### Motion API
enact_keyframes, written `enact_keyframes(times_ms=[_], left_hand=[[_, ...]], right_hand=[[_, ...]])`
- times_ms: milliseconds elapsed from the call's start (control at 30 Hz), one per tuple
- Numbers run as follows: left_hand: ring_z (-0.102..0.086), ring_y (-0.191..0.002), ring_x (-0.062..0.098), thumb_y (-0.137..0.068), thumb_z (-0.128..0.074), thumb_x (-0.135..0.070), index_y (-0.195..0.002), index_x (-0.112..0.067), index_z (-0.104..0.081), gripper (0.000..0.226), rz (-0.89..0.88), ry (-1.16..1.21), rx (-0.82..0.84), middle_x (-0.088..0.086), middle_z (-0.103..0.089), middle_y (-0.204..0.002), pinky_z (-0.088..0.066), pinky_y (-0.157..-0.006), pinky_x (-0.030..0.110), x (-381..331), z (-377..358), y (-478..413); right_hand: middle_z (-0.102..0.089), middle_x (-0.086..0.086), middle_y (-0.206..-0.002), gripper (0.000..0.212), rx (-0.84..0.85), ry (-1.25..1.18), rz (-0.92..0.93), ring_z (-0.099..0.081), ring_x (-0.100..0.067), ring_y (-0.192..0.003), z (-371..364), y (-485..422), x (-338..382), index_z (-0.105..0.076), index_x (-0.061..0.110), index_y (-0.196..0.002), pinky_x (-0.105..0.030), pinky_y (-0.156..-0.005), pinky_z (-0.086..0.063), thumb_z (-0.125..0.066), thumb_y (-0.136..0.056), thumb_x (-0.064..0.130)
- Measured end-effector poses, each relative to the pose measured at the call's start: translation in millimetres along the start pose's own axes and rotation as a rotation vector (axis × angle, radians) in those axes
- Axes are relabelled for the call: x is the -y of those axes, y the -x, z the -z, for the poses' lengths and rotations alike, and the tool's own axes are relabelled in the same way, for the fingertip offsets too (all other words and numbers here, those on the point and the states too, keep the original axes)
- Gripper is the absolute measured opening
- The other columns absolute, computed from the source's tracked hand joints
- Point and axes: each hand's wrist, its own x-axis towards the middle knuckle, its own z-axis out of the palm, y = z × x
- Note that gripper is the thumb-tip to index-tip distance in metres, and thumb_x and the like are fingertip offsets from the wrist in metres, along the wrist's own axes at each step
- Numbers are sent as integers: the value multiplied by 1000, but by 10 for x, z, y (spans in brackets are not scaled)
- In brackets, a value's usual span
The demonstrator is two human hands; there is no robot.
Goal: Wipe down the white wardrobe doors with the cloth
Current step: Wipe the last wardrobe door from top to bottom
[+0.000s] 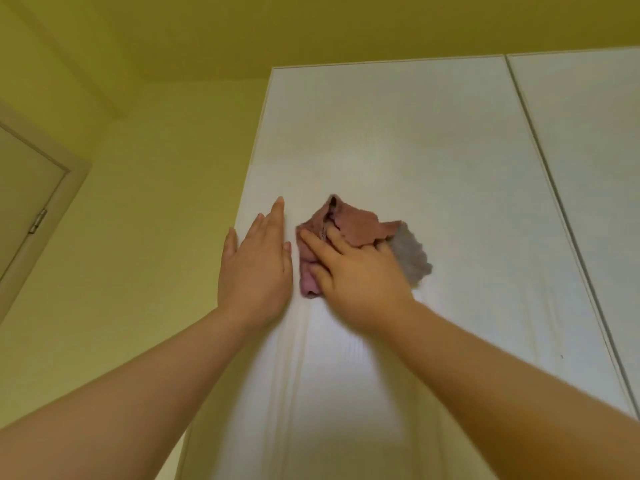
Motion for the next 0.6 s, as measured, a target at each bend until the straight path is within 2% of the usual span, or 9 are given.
enact_keyframes(times_ms=[100,167,200,267,333,400,433,500,600], left_hand=[[-9,-146,12,-102,-25,-18,-152,-20,-2,55,-60,16,44,-2,-17,-158,-7,-116,32,23,56,30],[-9,-146,13,-102,-26,-16,-152,-19,-7,54,-92,10,69,-3,-18,-158,-9,-116,31,88,90,57],[-8,-146,13,-102,-27,-16,-152,-19,-7,54,-89,6,77,-3,-17,-158,-10,-116,32,130,106,84],[-4,-146,12,-102,-27,-19,-152,-19,-1,56,-54,16,97,-5,-11,-159,-8,-117,35,224,109,166],[3,-146,10,-103,-26,-23,-152,-21,1,56,-41,8,127,-8,-3,-159,-4,-116,36,298,86,246],[9,-145,9,-103,-22,-27,-152,-23,0,54,-46,-31,154,-10,4,-159,0,-116,36,328,37,326],[11,-145,8,-103,-21,-28,-152,-23,0,53,-35,-41,158,-11,7,-159,2,-116,36,360,20,364],[14,-144,8,-103,-18,-28,-152,-24,2,53,-23,-51,150,-12,10,-158,4,-116,36,360,-12,392],[16,-144,7,-103,-16,-29,-151,-25,3,52,-17,-60,115,-13,10,-158,5,-116,35,372,-63,417]], right_hand=[[-17,2,-155,50,-40,14,-148,-42,-30,-125,155,-198,-420,-13,36,-146,-39,-100,-27,-27,-98,35],[-16,1,-155,50,-86,-38,-320,-20,-26,-139,191,-337,-526,-15,33,-147,-43,-109,-16,-28,-98,33],[-16,1,-155,50,-96,-52,-334,-9,-24,-142,172,-352,-435,-16,32,-147,-45,-112,-8,-28,-98,34],[-18,2,-154,51,-74,-60,-211,-3,-22,-143,18,-235,-115,-20,33,-146,-46,-113,1,-30,-96,41],[-30,4,-150,51,-99,-42,-1,-22,-25,-138,-93,11,174,-32,34,-142,-47,-110,-9,-33,-92,47],[-47,9,-138,43,-107,-78,120,-45,-23,-121,-64,114,164,-46,32,-134,-42,-101,-24,-38,-92,41],[-53,11,-130,37,-103,-116,137,-49,-21,-115,-27,42,103,-50,31,-129,-38,-97,-27,-40,-93,34],[-60,10,-115,30,-144,-199,45,-52,-20,-106,33,-181,-39,-56,26,-121,-35,-92,-31,-42,-94,24],[-60,2,-111,28,-231,-236,-89,-50,-23,-106,-16,-293,93,-61,22,-110,-36,-91,-29,-42,-90,16]])
